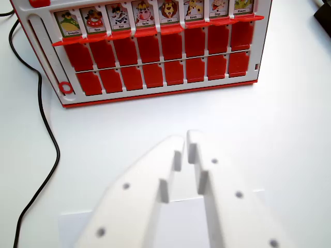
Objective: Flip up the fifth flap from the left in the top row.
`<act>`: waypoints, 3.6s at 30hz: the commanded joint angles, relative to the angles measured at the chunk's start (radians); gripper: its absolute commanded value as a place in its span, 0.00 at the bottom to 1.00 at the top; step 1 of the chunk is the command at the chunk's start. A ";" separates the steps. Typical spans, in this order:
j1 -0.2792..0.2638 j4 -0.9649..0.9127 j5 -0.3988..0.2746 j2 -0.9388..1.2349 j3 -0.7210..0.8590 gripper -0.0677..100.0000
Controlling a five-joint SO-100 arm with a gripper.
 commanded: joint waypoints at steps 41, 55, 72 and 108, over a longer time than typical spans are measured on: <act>0.006 -0.666 0.241 -0.902 -0.281 0.00; -0.002 -0.753 0.350 -0.977 -0.364 0.00; 0.041 -1.072 0.531 -1.005 -0.422 0.00; -0.074 -0.308 0.123 -0.281 -0.374 0.00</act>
